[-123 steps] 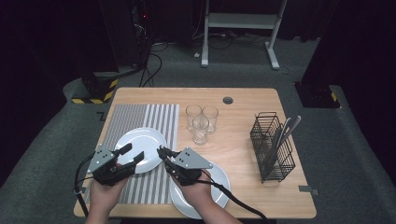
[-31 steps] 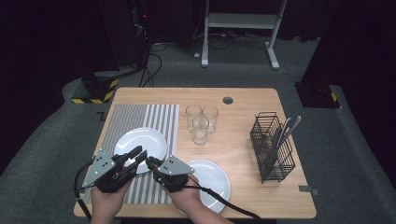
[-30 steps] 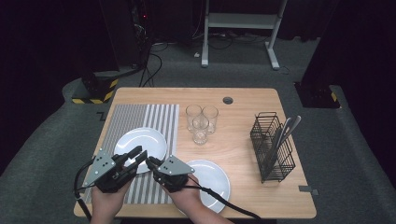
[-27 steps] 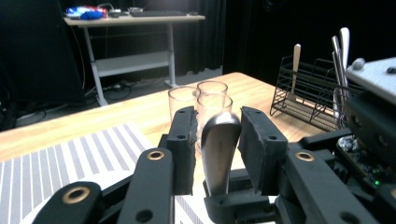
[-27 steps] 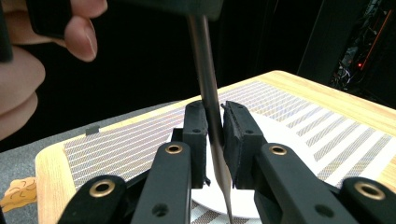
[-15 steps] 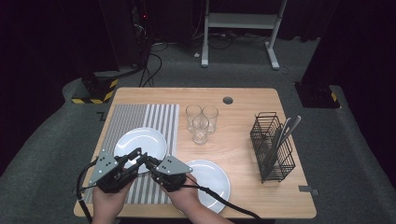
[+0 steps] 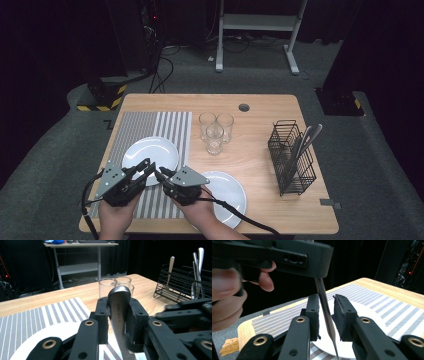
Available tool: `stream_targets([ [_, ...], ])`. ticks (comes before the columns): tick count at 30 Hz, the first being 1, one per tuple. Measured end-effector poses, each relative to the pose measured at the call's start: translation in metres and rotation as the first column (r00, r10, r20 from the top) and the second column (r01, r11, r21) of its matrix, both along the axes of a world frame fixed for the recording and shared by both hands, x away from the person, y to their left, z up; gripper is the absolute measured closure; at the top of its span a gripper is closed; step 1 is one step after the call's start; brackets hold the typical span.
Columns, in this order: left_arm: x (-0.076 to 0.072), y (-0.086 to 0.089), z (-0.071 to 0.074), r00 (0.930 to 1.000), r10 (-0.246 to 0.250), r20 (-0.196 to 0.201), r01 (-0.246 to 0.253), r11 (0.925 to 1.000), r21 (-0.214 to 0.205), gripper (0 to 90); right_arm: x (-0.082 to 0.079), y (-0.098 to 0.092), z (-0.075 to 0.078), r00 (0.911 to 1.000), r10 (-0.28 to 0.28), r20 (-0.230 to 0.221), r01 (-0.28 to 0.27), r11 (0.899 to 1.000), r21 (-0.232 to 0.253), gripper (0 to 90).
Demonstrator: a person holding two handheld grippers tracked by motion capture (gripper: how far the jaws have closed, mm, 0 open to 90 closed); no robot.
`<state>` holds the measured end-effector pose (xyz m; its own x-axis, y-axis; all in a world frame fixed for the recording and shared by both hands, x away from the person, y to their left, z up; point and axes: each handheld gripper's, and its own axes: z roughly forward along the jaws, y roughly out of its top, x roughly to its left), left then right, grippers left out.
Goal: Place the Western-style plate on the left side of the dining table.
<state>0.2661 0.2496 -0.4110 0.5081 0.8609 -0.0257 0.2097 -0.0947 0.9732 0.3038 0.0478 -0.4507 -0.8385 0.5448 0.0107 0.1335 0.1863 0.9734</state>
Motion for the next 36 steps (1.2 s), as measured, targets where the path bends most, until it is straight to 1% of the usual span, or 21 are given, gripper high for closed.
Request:
stream_targets([
  [4, 0.002, 0.007, -0.002, 0.9999, 0.011, -0.012, -0.011, 0.9999, -0.011, 72.1, -0.001, -0.009, 0.003, 0.9999, -0.016, 0.004, 0.016, 1.0, 0.008, 73.1],
  [8, 0.004, 0.01, -0.004, 0.9995, 0.024, -0.019, -0.024, 0.9994, -0.025, 71.7, 0.001, -0.018, 0.005, 0.9992, -0.04, 0.008, 0.04, 0.999, 0.011, 72.8],
  [12, 0.007, 0.015, -0.005, 0.999, 0.033, -0.029, -0.035, 0.9987, -0.036, 71.4, 0.004, -0.033, 0.006, 0.9972, -0.073, 0.017, 0.073, 0.997, 0.014, 72.3],
  [16, 0.01, 0.021, -0.006, 0.9976, 0.039, -0.058, -0.042, 0.9974, -0.058, 71.2, 0.006, -0.051, 0.005, 0.994, -0.109, 0.015, 0.109, 0.994, 0.009, 71.8],
  [20, 0.012, 0.028, -0.009, 0.996, 0.045, -0.077, -0.05, 0.9963, -0.07, 71.0, 0.009, -0.072, 0.002, 0.9881, -0.153, 0.017, 0.153, 0.988, 0.001, 71.1],
  [22, 0.013, 0.031, -0.009, 0.9952, 0.043, -0.088, -0.05, 0.9957, -0.079, 70.7, 0.011, -0.083, 0.0, 0.9836, -0.179, 0.019, 0.179, 0.984, -0.002, 71.1],
  [26, 0.015, 0.034, -0.011, 0.9949, 0.048, -0.088, -0.054, 0.9962, -0.068, 70.2, 0.015, -0.105, -0.005, 0.9715, -0.237, 0.017, 0.237, 0.972, 0.0, 70.8],
  [29, 0.015, 0.036, -0.012, 0.9949, 0.048, -0.089, -0.054, 0.9963, -0.068, 69.8, 0.019, -0.121, -0.01, 0.9604, -0.279, 0.009, 0.279, 0.96, -0.004, 70.4],
  [30, 0.015, 0.036, -0.012, 0.995, 0.048, -0.088, -0.053, 0.9964, -0.066, 69.7, 0.021, -0.127, -0.012, 0.9554, -0.295, 0.008, 0.295, 0.955, -0.01, 70.2],
  [31, 0.015, 0.037, -0.013, 0.995, 0.046, -0.088, -0.052, 0.9964, -0.067, 69.6, 0.021, -0.131, -0.013, 0.9532, -0.302, 0.008, 0.302, 0.953, -0.014, 69.9],
  [32, 0.015, 0.038, -0.013, 0.9949, 0.047, -0.089, -0.053, 0.9962, -0.07, 69.5, 0.023, -0.137, -0.016, 0.948, -0.318, 0.007, 0.318, 0.948, -0.019, 69.8],
  [36, 0.016, 0.043, -0.016, 0.9941, 0.051, -0.095, -0.058, 0.9954, -0.076, 69.0, 0.025, -0.153, -0.023, 0.9349, -0.355, -0.01, 0.354, 0.935, -0.031, 68.5],
])
